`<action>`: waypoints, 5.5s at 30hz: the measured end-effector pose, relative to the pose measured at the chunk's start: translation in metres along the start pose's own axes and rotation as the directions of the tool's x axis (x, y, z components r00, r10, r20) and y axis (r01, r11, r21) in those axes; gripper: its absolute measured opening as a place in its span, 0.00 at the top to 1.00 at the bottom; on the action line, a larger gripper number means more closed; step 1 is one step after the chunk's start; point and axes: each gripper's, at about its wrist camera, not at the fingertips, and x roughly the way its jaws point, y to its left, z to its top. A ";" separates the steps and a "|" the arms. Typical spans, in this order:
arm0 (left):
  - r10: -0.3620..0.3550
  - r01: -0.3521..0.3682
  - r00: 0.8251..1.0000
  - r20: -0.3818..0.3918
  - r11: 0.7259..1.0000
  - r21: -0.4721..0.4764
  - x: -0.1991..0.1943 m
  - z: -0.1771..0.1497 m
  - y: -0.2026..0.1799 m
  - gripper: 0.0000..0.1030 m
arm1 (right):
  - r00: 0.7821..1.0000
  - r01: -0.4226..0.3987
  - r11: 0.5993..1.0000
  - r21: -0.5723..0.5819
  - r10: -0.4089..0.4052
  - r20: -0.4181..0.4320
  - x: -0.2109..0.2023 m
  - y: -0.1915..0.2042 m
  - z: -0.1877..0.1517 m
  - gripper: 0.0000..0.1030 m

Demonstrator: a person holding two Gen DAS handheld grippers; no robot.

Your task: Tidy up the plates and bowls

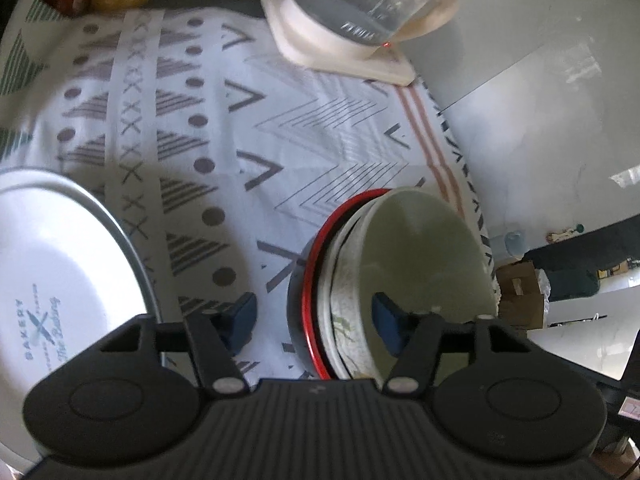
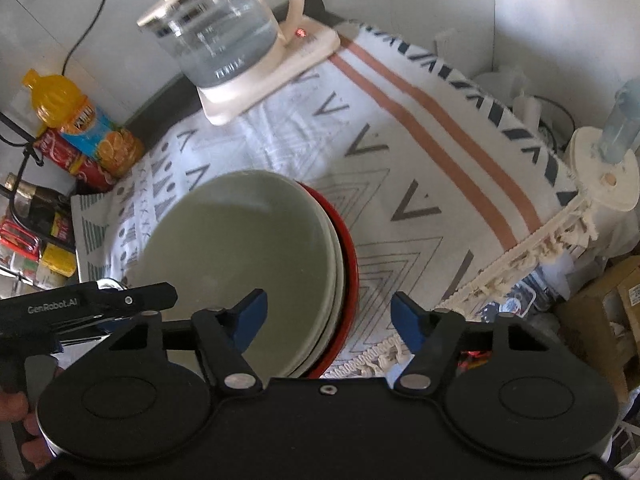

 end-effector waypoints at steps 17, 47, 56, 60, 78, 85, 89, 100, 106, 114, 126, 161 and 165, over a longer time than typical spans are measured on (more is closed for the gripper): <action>-0.030 0.027 0.998 -0.050 0.997 -0.072 0.028 0.000 0.008 0.67 | 0.995 -0.010 1.000 0.016 0.012 -0.099 0.038 -0.007 0.008 0.73; -0.048 0.054 0.995 0.087 0.996 -0.067 -0.060 0.011 0.060 0.67 | 0.998 -0.069 0.993 -0.100 0.068 -0.016 0.015 0.085 0.015 0.74; -0.019 0.034 0.992 0.128 0.993 -0.111 -0.097 0.002 0.102 0.67 | 0.994 -0.112 0.979 -0.170 0.108 -0.031 0.017 0.135 0.004 0.74; -0.003 0.022 0.991 0.137 0.990 -0.142 -0.111 -0.007 0.121 0.67 | 0.991 -0.130 0.973 -0.193 0.122 -0.053 0.021 0.155 -0.006 0.74; 0.033 -0.006 0.992 0.121 0.976 -0.218 -0.133 -0.033 0.184 0.67 | 0.984 -0.147 0.961 -0.236 0.117 -0.136 0.043 0.208 -0.044 0.74; 0.037 -0.014 0.994 0.100 0.974 -0.225 -0.131 -0.035 0.194 0.67 | 0.983 -0.135 0.964 -0.231 0.101 -0.156 0.050 0.213 -0.052 0.74; 0.034 -0.014 0.996 0.086 0.974 -0.225 -0.128 -0.036 0.197 0.67 | 0.983 -0.125 0.966 -0.225 0.090 -0.159 0.052 0.214 -0.055 0.74; 0.031 -0.013 0.996 0.081 0.977 -0.213 -0.125 -0.032 0.202 0.66 | 0.984 -0.106 0.972 -0.211 0.072 -0.162 0.057 0.218 -0.058 0.73; 0.023 -0.008 0.997 0.073 0.980 -0.200 -0.125 -0.028 0.204 0.64 | 0.985 -0.106 0.976 -0.192 0.076 -0.156 0.059 0.218 -0.058 0.71; 0.032 -0.021 0.995 0.089 0.993 -0.120 -0.139 -0.021 0.197 0.33 | 0.994 -0.094 0.974 -0.207 0.081 -0.070 0.036 0.224 -0.060 0.43; 0.076 -0.078 0.983 0.169 0.997 0.008 -0.167 -0.028 0.157 0.18 | 0.995 -0.064 0.980 -0.187 0.077 0.060 -0.014 0.202 -0.063 0.17; 0.068 -0.177 0.944 0.324 0.930 0.321 -0.246 -0.219 0.056 0.00 | 0.931 0.123 0.987 -0.101 -0.079 0.356 -0.184 0.119 -0.242 0.00; 0.077 -0.196 0.940 0.333 0.920 0.340 -0.253 -0.232 0.054 0.00 | 0.925 0.129 0.985 -0.111 -0.080 0.370 -0.193 0.120 -0.254 0.00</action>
